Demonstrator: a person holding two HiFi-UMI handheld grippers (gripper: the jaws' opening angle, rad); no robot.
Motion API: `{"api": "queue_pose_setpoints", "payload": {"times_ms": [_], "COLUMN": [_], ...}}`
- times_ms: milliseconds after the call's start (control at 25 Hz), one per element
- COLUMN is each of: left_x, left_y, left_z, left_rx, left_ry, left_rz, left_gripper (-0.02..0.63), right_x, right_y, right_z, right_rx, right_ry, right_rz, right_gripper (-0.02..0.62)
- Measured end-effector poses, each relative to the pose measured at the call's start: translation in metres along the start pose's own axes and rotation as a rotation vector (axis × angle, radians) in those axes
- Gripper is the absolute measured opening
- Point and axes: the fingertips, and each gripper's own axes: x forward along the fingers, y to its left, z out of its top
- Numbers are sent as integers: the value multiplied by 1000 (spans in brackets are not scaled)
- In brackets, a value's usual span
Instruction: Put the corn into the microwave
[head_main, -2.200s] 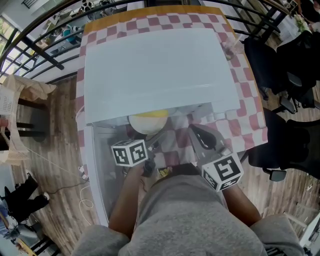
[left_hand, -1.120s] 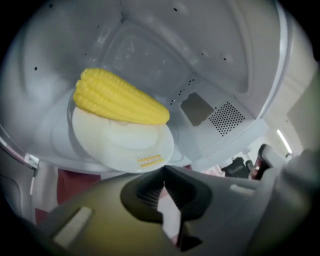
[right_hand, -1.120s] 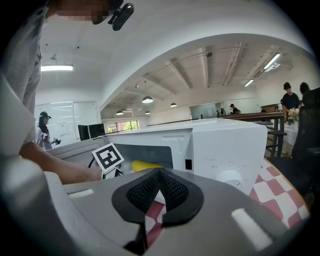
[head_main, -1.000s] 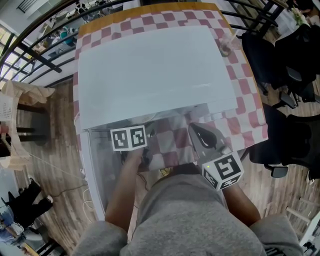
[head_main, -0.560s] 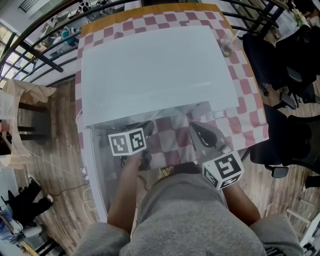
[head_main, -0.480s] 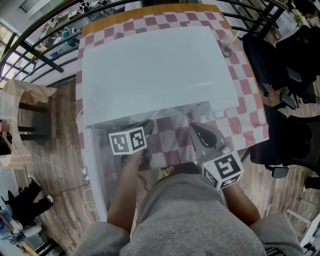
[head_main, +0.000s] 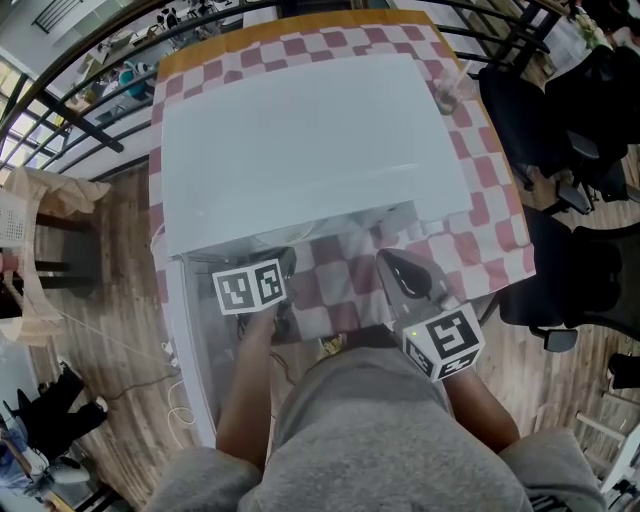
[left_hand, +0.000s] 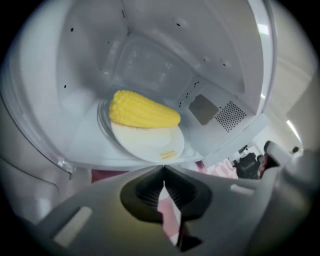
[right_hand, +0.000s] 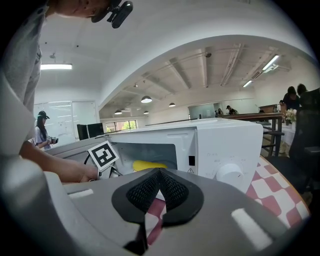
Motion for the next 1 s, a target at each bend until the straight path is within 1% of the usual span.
{"api": "queue_pose_setpoints", "payload": {"times_ms": [240,440,560,640,800,1000], "left_x": [3,10,12,10,-5,-39], "left_y": [-4,-8,-9,-12,-29,-62], "left_z": [10,24,27,27,22,8], "left_rx": [42,44,36,47,103,190], "left_ry": [-1,-19,-23,-36,-97,-221], "left_rz": [13,3,-5,0,-10,-25], "left_gripper": [9,9,9,9,9,9], "right_x": [5,6,3,-1,-14,-42], "right_y": [3,2,1,-2,-12,-17], "right_z": [6,7,8,11,17,23], "right_rx": [-7,-11,-15,-19,-25,-47], "right_ry": [-7,-7,-11,-22,-49,-79], "right_rz": [7,9,3,-7,-41,-94], "right_gripper": [-3,-3,-3,-2,-3,-2]}}
